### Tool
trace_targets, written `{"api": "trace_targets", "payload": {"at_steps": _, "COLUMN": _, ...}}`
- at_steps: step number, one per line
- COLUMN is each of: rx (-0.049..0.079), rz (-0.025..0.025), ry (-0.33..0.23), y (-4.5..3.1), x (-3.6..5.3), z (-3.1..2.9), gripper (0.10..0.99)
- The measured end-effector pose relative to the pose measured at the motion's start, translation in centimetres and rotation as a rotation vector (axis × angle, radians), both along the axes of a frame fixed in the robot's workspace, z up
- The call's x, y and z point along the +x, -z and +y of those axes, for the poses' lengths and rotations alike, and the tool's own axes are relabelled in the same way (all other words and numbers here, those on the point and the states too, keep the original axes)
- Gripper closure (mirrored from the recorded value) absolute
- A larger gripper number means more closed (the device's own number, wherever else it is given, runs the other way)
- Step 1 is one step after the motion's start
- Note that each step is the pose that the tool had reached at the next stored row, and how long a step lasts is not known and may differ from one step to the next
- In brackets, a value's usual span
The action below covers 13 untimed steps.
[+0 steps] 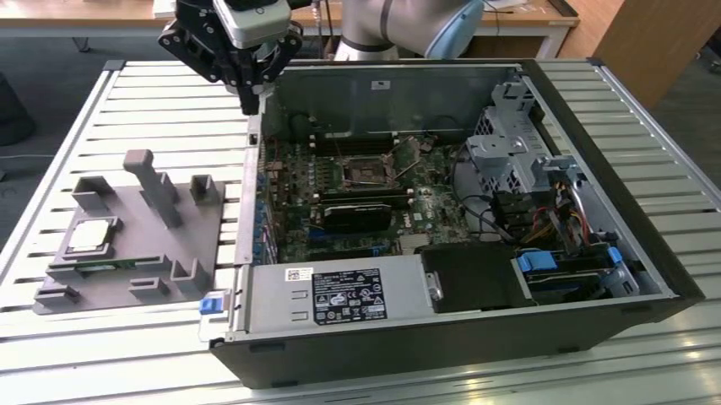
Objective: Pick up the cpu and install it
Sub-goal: 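Reach for the cpu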
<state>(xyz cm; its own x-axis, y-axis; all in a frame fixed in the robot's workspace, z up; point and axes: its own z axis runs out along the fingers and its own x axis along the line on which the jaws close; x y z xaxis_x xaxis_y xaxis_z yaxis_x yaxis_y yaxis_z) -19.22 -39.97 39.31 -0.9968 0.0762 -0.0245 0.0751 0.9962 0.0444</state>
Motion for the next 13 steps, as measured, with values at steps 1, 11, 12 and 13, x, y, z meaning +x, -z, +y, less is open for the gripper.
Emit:
{"api": "trace_targets", "payload": {"at_steps": 1, "rx": 0.000, "rz": 0.0000, "ry": 0.000, "y": 0.00, "x": -0.09, "z": 0.00, "gripper": 0.980}}
{"api": "trace_targets", "payload": {"at_steps": 11, "rx": 0.000, "rz": 0.0000, "ry": 0.000, "y": 0.00, "x": -0.94, "z": 0.00, "gripper": 0.980}}
{"api": "trace_targets", "payload": {"at_steps": 12, "rx": 0.000, "rz": 0.0001, "ry": 0.000, "y": 0.00, "x": -1.03, "z": 0.00, "gripper": 0.980}}
{"api": "trace_targets", "payload": {"at_steps": 13, "rx": 0.000, "rz": 0.0000, "ry": 0.000, "y": 0.00, "x": -1.12, "z": 0.00, "gripper": 0.980}}
